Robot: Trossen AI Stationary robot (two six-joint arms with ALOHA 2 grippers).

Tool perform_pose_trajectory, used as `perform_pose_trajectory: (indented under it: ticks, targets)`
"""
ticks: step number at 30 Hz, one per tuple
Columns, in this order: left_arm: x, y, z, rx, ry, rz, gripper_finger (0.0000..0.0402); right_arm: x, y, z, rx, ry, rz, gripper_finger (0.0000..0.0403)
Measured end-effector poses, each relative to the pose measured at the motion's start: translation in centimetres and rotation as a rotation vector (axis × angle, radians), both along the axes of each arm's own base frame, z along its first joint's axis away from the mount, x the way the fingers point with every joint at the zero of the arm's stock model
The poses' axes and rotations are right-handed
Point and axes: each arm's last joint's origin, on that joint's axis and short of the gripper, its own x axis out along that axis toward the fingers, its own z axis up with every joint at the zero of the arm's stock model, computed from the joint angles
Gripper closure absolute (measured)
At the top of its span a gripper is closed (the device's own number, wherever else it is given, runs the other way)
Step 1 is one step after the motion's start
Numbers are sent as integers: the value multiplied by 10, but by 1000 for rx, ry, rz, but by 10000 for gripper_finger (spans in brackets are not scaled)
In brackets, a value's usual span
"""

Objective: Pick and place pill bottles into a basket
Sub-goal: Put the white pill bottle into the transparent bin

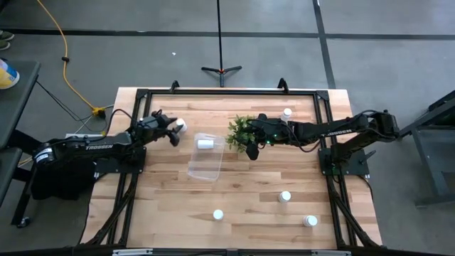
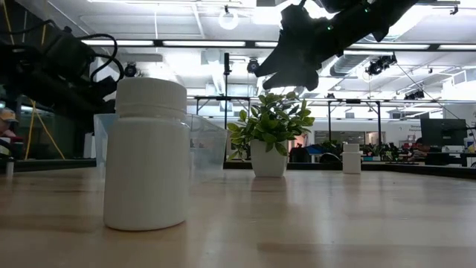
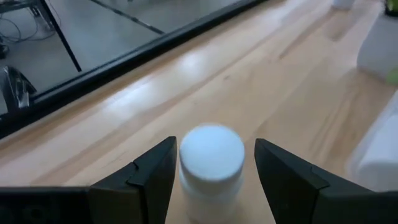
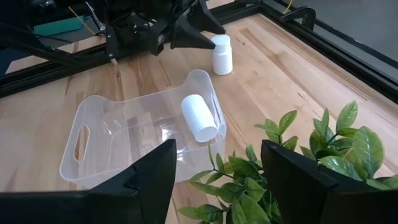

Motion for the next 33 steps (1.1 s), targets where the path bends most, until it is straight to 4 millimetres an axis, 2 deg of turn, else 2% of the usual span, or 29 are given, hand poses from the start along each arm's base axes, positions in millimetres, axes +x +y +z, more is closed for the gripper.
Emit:
perform_pose_trajectory:
  ticks: [20,33]
  targets:
    - [-2,-1,-3,-6,43,0,153,0,0,0,-1,0,-1,178]
    - [-1,0,-2,-9,13,-5,153,0,0,0,-1,0,-1,178]
